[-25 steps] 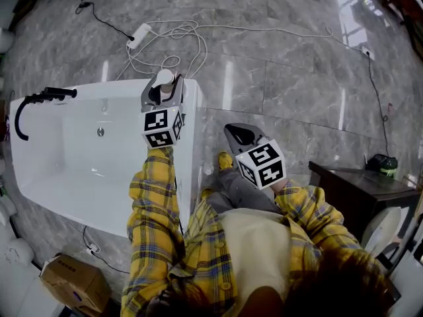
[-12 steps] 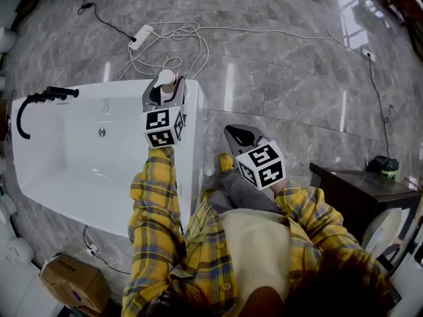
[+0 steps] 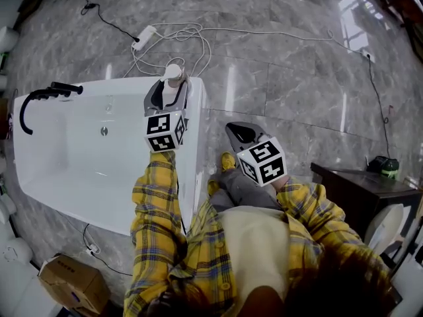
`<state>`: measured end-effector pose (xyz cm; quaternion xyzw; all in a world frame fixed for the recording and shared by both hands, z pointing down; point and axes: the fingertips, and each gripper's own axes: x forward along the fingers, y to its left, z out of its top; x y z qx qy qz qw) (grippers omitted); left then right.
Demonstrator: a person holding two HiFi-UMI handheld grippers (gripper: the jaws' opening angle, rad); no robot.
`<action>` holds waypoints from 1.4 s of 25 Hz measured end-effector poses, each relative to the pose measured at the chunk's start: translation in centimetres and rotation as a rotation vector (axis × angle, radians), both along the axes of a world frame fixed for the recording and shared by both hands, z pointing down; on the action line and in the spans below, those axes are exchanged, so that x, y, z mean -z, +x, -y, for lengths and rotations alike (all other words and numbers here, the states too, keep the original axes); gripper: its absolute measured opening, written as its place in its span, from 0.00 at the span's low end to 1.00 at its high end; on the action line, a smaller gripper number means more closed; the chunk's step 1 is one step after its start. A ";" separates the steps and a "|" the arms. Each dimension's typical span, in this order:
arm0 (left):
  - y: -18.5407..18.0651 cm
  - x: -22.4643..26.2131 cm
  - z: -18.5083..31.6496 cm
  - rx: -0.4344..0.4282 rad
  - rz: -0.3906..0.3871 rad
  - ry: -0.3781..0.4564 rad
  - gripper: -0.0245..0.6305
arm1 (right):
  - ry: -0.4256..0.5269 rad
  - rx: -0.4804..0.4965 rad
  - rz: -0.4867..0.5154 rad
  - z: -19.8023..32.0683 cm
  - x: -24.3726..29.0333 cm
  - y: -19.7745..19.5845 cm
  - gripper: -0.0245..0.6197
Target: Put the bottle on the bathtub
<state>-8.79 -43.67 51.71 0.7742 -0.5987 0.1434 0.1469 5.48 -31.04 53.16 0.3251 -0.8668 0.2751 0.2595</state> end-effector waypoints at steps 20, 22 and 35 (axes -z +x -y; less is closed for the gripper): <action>-0.1 4.9 -9.2 -0.081 -0.139 0.017 0.36 | 0.051 -0.048 0.005 -4.3 2.8 -1.4 0.06; 0.1 5.6 -10.5 -0.085 -0.164 0.020 0.34 | 0.060 -0.052 0.007 -4.6 3.2 -1.4 0.06; -0.2 8.2 -17.3 -0.064 -0.186 0.019 0.22 | 0.102 -0.056 0.013 -6.8 5.2 -2.0 0.06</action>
